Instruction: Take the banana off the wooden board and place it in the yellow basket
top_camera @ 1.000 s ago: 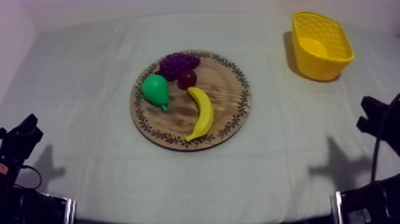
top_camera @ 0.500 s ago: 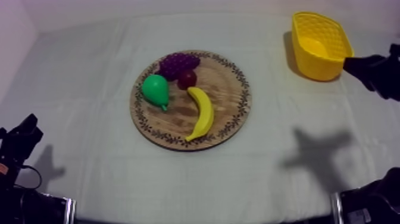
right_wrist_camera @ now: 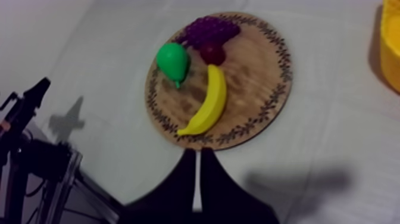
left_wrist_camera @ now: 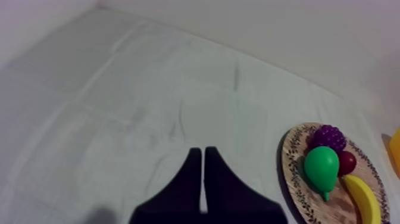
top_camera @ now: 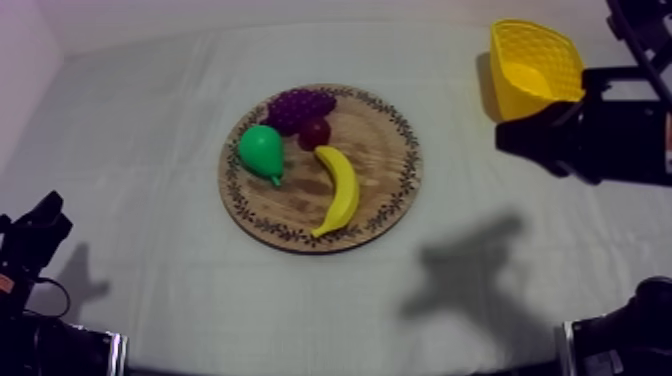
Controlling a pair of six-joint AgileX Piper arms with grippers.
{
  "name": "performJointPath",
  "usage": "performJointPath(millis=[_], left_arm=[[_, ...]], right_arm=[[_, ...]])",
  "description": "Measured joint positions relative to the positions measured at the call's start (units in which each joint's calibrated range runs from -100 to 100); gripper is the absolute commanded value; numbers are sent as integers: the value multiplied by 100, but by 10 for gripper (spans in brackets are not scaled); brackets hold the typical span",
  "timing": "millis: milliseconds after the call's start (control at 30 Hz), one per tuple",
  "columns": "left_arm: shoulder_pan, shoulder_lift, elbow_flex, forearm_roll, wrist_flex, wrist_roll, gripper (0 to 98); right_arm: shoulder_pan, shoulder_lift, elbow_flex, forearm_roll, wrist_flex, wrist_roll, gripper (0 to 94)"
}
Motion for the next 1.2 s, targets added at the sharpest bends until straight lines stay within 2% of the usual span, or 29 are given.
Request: performJointPath(millis=[67,133,267,333,467,533,633,867,1067,1200], left_arm=[[0,0,0,0,0,0,1],[0,0,0,0,0,0,1],[0,0,0,0,0,0,1],[0,0,0,0,0,0,1],[0,0,0,0,0,0,1],[0,0,0,0,0,0,1],[0,0,0,0,0,-1,1],[0,0,0,0,0,-1,1],[0,0,0,0,0,-1,1],[0,0,0,0,0,-1,1]], right_arm=[[-261,132,-62,128,20,-164,2],[-450,269,-200,121,117,-243,2],[-690,577,-471,-141,197,-226,2],[-765,744,-413,-189,-42,-187,2],[-761,1150,-529,6,-320,-340,2],[-738,1349,-714,-29,-343,-378,2],[-660,1694,-1024,-350,-250,-316,4],[-246,2448,-1761,-980,23,298,20],[-94,2688,-1834,-943,18,379,114],[-14,2697,-1743,-939,-60,329,325]])
